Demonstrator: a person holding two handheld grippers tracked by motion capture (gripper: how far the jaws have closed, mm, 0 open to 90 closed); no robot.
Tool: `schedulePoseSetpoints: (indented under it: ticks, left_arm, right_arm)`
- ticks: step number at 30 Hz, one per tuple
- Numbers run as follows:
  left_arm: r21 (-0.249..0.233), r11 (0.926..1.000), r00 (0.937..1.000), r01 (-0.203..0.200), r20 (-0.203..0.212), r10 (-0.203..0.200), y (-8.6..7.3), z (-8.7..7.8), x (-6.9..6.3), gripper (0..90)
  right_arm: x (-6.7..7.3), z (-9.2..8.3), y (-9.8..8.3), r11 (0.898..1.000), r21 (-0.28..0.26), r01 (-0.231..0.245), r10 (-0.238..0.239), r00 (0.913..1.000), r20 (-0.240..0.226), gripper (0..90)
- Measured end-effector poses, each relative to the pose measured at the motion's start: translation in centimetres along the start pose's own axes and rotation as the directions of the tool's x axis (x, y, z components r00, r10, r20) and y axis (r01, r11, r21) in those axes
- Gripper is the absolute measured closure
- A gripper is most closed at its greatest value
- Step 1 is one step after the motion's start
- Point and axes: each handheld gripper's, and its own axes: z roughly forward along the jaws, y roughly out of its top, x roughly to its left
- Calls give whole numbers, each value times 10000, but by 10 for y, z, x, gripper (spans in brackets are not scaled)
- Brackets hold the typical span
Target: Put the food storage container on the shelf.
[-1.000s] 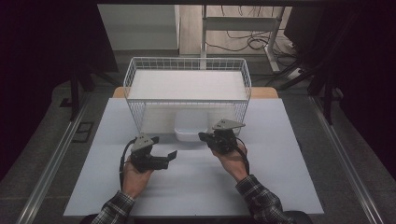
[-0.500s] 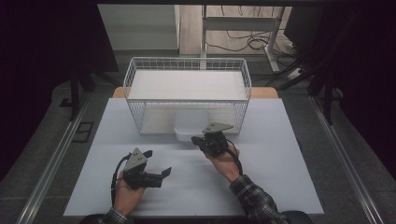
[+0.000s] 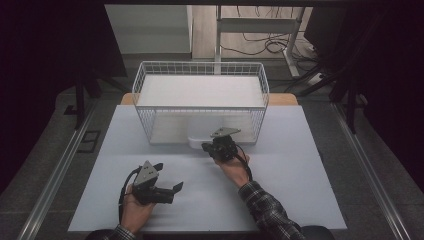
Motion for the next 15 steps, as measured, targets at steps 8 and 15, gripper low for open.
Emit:
schedulePoseSetpoints:
  ticks: [8,15]
  left_arm:
    - [30,10000,10000,14,99,-14,0,2,-2,23]
    - [46,10000,9999,35,125,-36,-1,3,-1,23]
  right_arm:
    - [-13,7,8,9999,52,-160,158,9994,312,891]
    - [-22,13,13,9996,92,-271,265,9981,560,892]
